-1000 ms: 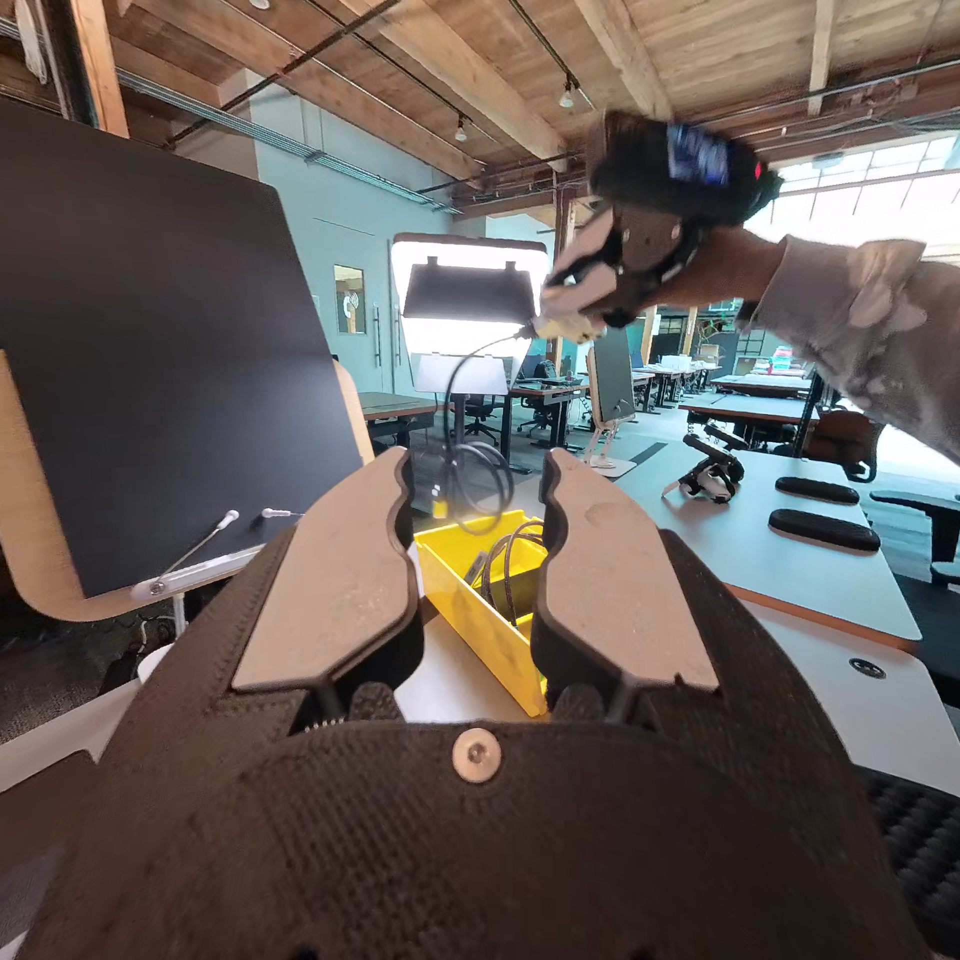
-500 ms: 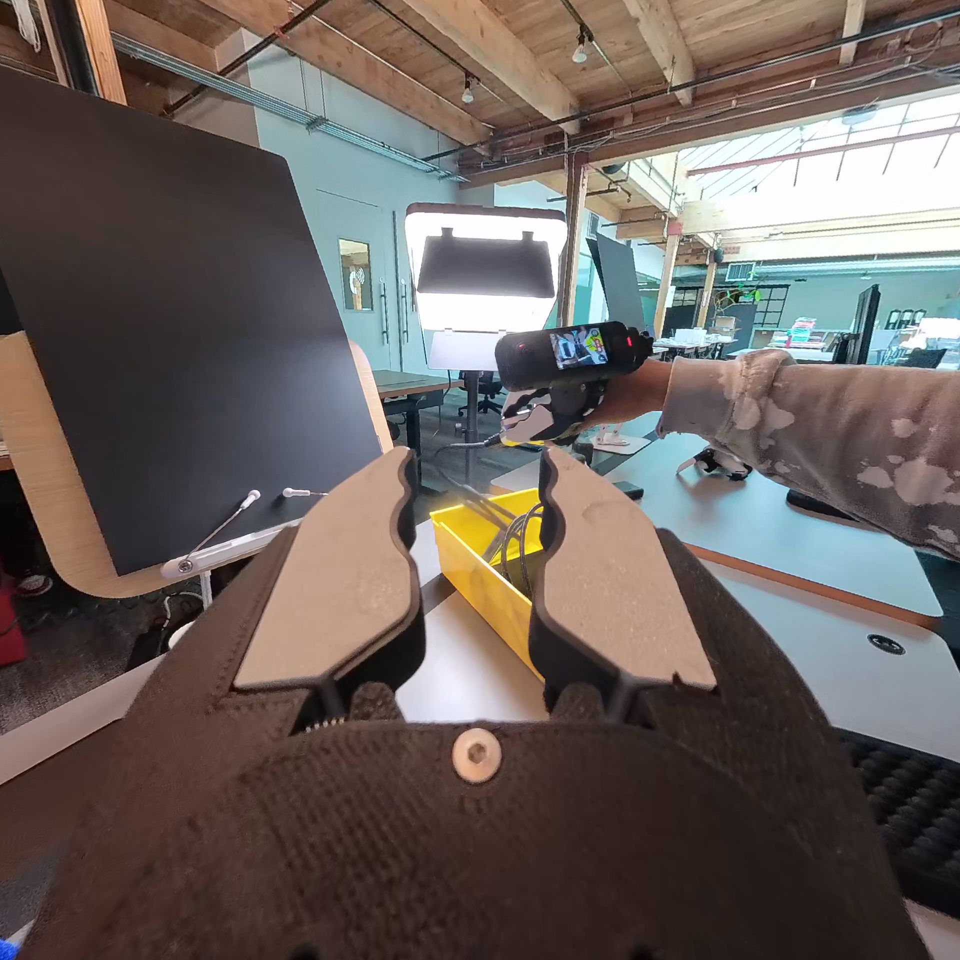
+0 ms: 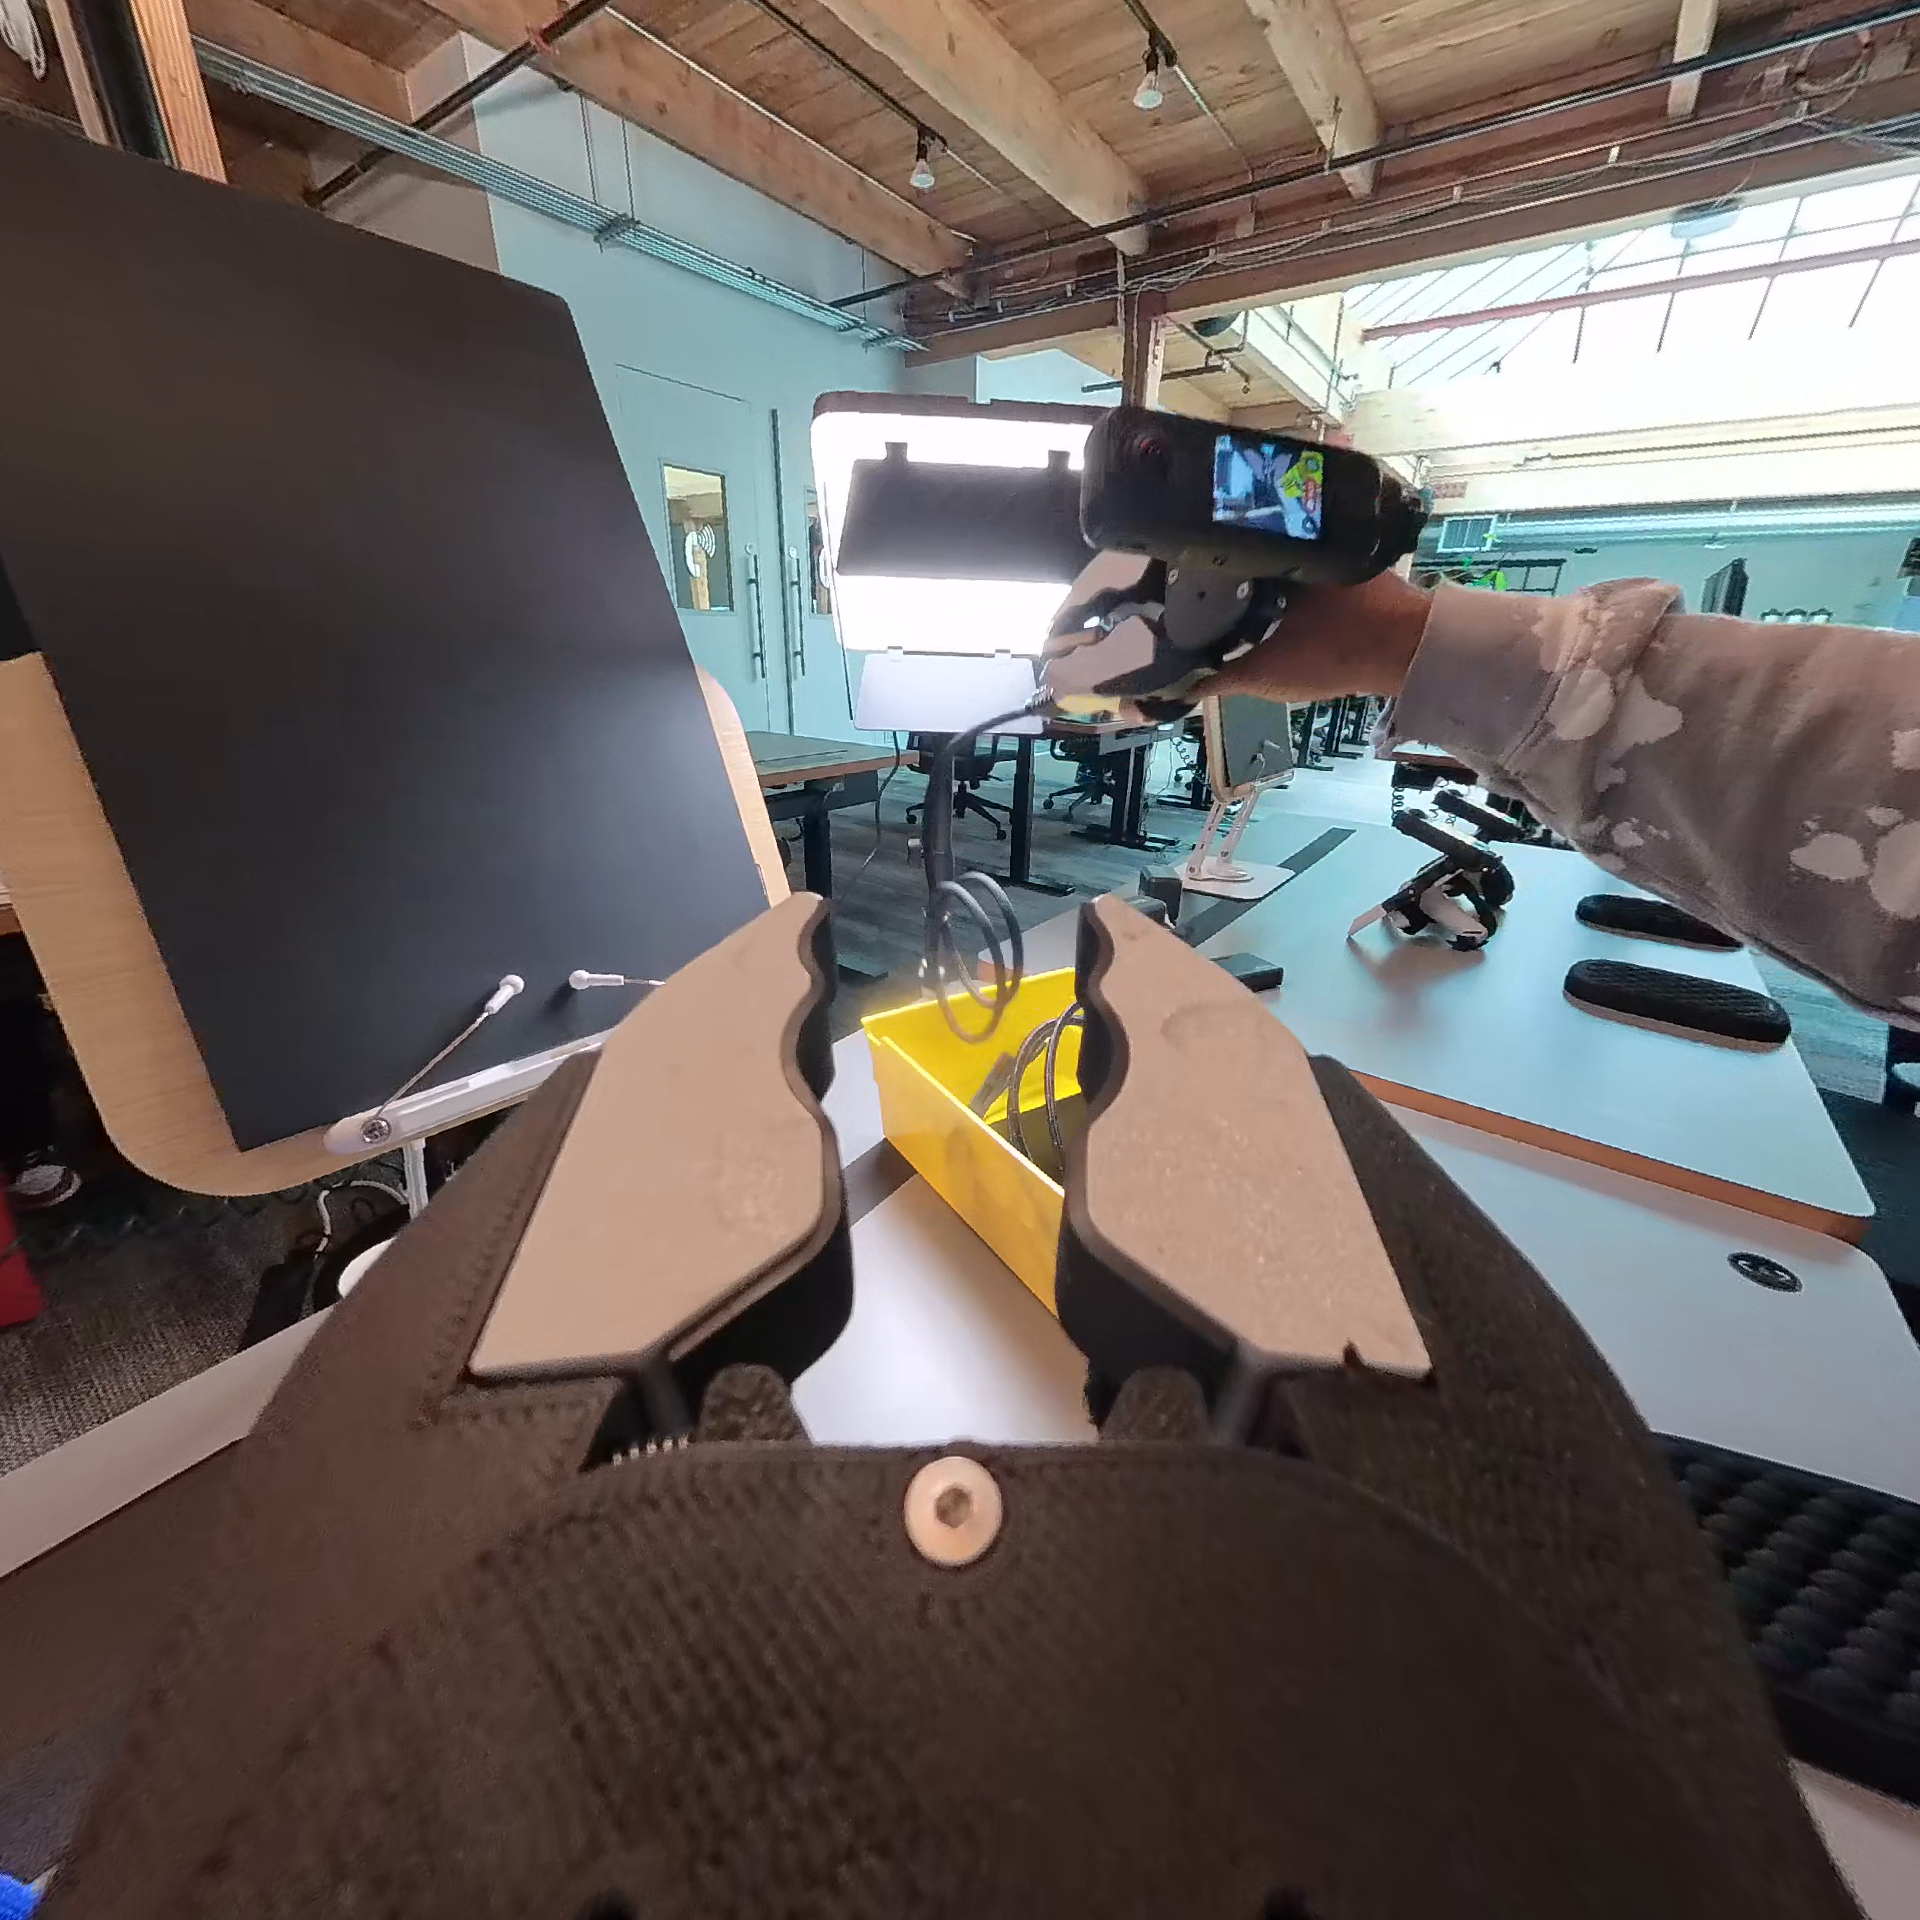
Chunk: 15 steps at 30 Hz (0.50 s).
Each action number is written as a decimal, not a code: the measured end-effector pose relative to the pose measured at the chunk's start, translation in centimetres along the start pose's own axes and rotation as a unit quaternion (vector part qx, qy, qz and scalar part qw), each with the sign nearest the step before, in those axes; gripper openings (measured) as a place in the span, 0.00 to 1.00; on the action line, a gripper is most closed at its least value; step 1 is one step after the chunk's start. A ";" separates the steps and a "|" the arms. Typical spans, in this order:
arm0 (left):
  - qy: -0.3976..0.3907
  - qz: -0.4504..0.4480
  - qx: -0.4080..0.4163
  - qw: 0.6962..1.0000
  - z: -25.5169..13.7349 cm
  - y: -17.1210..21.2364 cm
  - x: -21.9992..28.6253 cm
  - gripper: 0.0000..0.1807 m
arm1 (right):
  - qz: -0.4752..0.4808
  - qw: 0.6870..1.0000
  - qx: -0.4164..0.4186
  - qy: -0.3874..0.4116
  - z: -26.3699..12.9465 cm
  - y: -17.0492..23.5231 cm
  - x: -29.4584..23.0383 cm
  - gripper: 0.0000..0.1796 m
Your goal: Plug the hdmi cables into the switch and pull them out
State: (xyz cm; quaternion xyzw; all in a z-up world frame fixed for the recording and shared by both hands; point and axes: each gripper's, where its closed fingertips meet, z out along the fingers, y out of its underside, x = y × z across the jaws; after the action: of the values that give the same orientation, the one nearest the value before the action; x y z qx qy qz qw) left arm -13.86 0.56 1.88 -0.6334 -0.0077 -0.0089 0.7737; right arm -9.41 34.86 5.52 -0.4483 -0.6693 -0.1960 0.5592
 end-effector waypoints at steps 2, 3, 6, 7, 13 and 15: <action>0.007 -0.002 -0.003 1.000 -0.1 -0.1 0.3 0.25 | 0.003 1.000 0.004 0.009 -1.0 -0.1 1.2 0.11; 0.009 -0.003 -0.003 1.000 -0.1 -0.1 0.4 0.25 | 0.003 1.000 0.006 0.012 -1.5 -0.1 1.7 0.11; 0.011 0.000 -0.001 1.000 -0.3 -0.4 0.7 0.25 | 0.003 1.000 -0.003 0.020 -2.7 0.2 3.0 0.11; 0.012 0.001 0.000 1.000 -0.3 -0.5 0.8 0.25 | 0.008 1.000 -0.010 0.017 -3.0 0.4 3.3 0.11; 0.016 0.000 0.011 1.000 -0.8 -1.3 1.1 0.24 | 0.063 0.997 -0.042 -0.013 -4.4 1.4 3.7 0.11; 0.018 -0.001 0.014 1.000 -1.0 -1.5 1.2 0.24 | 0.073 0.996 -0.055 -0.018 -4.4 1.9 3.5 0.11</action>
State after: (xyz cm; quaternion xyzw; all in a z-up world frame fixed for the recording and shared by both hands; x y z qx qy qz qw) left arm -12.67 -0.70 3.14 -0.6226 0.0055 -0.0209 0.7823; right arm -5.25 33.76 9.61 -0.5295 -0.6326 -0.1826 0.5348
